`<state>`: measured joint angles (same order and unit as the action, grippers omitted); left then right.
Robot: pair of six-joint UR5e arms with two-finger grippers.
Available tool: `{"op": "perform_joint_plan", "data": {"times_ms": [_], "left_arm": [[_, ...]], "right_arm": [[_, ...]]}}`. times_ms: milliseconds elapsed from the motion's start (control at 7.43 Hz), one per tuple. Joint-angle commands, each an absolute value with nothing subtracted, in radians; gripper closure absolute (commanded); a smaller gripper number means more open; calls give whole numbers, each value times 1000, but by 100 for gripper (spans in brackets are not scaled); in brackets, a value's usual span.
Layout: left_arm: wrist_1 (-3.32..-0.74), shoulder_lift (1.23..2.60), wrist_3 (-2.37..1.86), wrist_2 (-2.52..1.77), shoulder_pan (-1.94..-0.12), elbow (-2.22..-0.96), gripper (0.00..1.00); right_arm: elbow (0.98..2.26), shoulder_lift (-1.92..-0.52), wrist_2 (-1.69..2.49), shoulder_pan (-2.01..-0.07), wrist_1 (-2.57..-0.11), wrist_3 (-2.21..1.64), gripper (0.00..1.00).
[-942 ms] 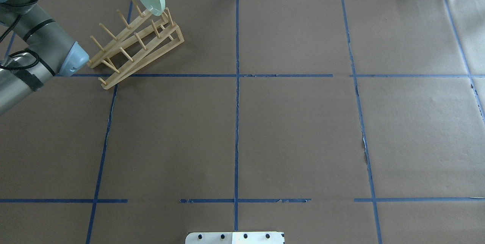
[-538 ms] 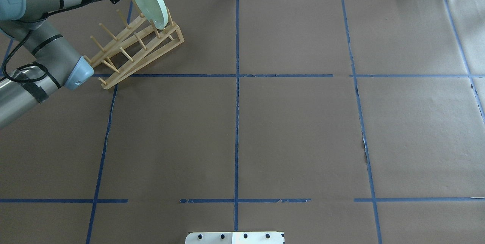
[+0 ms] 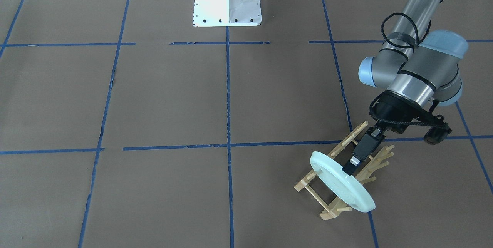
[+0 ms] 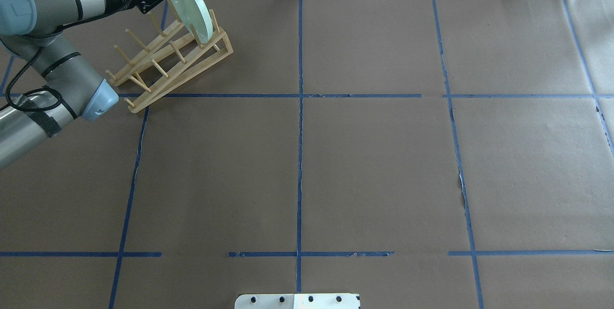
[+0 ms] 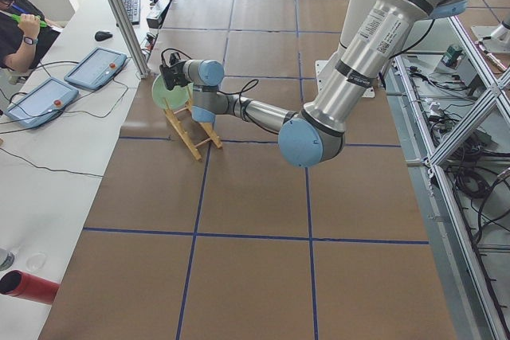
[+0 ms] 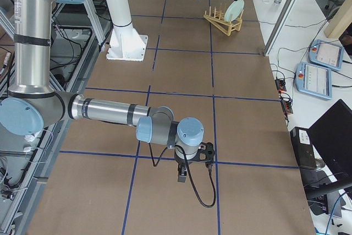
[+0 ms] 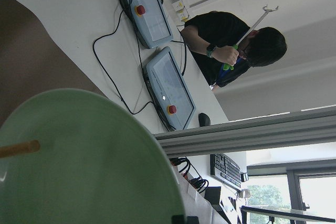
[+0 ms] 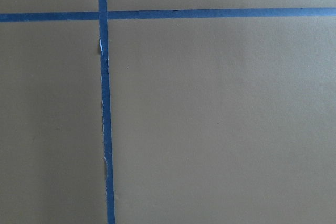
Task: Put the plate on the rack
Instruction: 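Open the left gripper and pull it back from the plate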
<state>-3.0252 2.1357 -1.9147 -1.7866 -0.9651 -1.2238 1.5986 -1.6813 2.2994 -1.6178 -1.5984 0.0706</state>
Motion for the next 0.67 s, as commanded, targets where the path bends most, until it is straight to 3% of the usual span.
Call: {"op": "perform_joint_plan", "data": {"times_ms": [0, 404, 538], "left_arm": [[-3010, 2132, -1875, -1798, -965, -1232, 0], [-2632, 2123, -1694, -2085, -1035, -1348, 0], [-2496, 2061, -1548, -2164, -1054, -1427, 0]], "right_arm": [[1600, -1681, 2299, -1617, -1598, 71, 0], [1600, -1681, 2299, -1618, -1598, 71, 0], [1600, -1681, 2299, -1618, -1598, 71, 0]]}}
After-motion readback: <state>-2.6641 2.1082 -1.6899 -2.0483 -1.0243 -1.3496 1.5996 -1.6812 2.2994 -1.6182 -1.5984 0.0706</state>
